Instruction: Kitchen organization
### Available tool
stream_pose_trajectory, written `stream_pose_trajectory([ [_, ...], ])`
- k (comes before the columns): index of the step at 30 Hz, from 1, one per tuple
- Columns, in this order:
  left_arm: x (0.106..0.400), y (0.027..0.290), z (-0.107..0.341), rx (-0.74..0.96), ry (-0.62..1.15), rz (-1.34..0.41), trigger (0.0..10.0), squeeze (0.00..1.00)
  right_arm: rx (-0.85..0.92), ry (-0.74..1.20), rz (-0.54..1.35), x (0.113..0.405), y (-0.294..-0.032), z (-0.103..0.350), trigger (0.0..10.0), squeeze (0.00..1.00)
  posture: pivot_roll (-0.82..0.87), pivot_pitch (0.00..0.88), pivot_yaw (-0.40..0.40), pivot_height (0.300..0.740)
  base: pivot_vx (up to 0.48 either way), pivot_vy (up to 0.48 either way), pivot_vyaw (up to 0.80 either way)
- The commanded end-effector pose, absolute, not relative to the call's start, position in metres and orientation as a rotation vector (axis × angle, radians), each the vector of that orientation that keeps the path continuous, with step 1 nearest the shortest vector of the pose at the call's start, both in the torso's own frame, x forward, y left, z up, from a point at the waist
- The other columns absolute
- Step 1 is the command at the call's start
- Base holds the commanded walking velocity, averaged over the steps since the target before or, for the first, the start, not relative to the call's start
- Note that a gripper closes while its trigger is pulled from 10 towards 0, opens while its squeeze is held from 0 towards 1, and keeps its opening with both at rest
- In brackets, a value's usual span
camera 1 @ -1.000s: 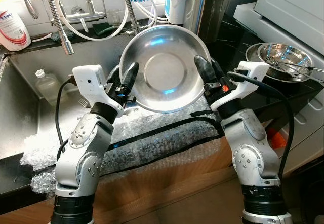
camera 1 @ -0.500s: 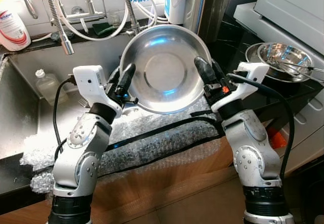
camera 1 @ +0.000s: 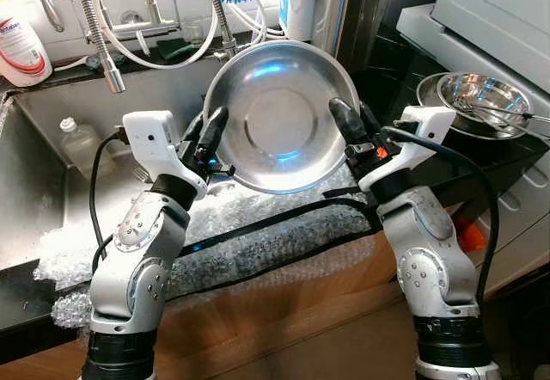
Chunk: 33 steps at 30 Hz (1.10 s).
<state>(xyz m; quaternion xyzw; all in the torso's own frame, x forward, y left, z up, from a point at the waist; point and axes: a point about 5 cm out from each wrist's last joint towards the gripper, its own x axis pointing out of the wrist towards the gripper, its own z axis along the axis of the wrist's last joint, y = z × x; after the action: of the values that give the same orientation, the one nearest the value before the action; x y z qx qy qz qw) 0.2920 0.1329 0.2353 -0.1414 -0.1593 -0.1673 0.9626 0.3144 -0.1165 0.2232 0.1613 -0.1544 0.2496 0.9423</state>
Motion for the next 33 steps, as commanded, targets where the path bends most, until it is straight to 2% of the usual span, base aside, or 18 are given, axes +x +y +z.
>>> stream_pose_trajectory([
  [1, 0.289, 0.126, 0.238, -0.244, -0.326, -0.391, 0.0, 0.0, 0.319, -0.347, 0.543, 0.311, -0.111, 0.232, 10.0, 0.0, 0.01, 0.113, -0.022, 0.74, 0.0, 0.0, 0.0],
  [3, 0.289, 0.126, 0.239, -0.247, -0.335, -0.383, 0.0, 0.0, 0.322, -0.352, 0.542, 0.312, -0.112, 0.233, 10.0, 0.0, 0.01, 0.11, -0.022, 0.74, 0.0, 0.0, 0.0],
  [4, 0.289, 0.126, 0.239, -0.249, -0.337, -0.38, 0.0, 0.0, 0.323, -0.353, 0.541, 0.312, -0.112, 0.233, 10.0, 1.0, 0.01, 0.109, -0.024, 0.74, 0.0, 0.0, 0.0],
  [13, 0.293, 0.144, 0.248, -0.405, -0.388, -0.252, 0.0, 0.0, 0.324, -0.354, 0.534, 0.312, -0.112, 0.233, 10.0, 1.0, 0.01, 0.114, -0.024, 0.74, 0.0, 0.0, 0.0],
  [21, 0.296, 0.187, 0.266, -0.614, -0.529, 0.03, 0.0, 0.0, 0.323, -0.354, 0.528, 0.312, -0.113, 0.233, 10.0, 1.0, 0.0, 0.114, -0.025, 0.74, 0.0, 0.0, 0.0],
  [24, 0.294, 0.196, 0.274, -0.622, -0.577, 0.097, 0.0, 0.0, 0.322, -0.354, 0.526, 0.311, -0.113, 0.233, 10.0, 1.0, 0.01, 0.114, -0.025, 0.74, 0.0, 0.0, 0.0],
  [25, 0.293, 0.2, 0.276, -0.585, -0.591, 0.125, 0.0, 0.0, 0.321, -0.353, 0.523, 0.312, -0.114, 0.233, 10.0, 0.89, 0.01, 0.114, -0.024, 0.74, 0.0, 0.0, 0.0],
  [26, 0.292, 0.202, 0.278, -0.557, -0.602, 0.145, 0.0, 0.0, 0.32, -0.353, 0.52, 0.312, -0.114, 0.233, 10.0, 0.89, 0.01, 0.114, -0.024, 0.74, 0.0, 0.0, 0.0],
  [27, 0.291, 0.204, 0.28, -0.395, -0.608, 0.178, 6.8, 0.0, 0.315, -0.352, 0.51, 0.312, -0.115, 0.233, 10.0, 0.0, 0.01, 0.114, -0.024, 0.74, 0.0, 0.0, 0.0],
  [28, 0.291, 0.202, 0.279, -0.331, -0.6, 0.175, 10.0, 0.0, 0.31, -0.351, 0.505, 0.312, -0.115, 0.232, 10.0, 0.0, 0.01, 0.114, -0.024, 0.74, 0.0, 0.0, 0.0],
  [29, 0.292, 0.2, 0.277, -0.266, -0.585, 0.171, 10.0, 0.0, 0.301, -0.351, 0.498, 0.312, -0.116, 0.232, 10.0, 0.0, 0.01, 0.114, -0.024, 0.74, 0.0, 0.0, 0.0],
  [33, 0.293, 0.2, 0.276, -0.269, -0.585, 0.178, 10.0, 0.0, 0.299, -0.351, 0.497, 0.312, -0.116, 0.232, 10.0, 0.0, 0.01, 0.114, -0.024, 0.74, 0.0, 0.0, 0.0],
])
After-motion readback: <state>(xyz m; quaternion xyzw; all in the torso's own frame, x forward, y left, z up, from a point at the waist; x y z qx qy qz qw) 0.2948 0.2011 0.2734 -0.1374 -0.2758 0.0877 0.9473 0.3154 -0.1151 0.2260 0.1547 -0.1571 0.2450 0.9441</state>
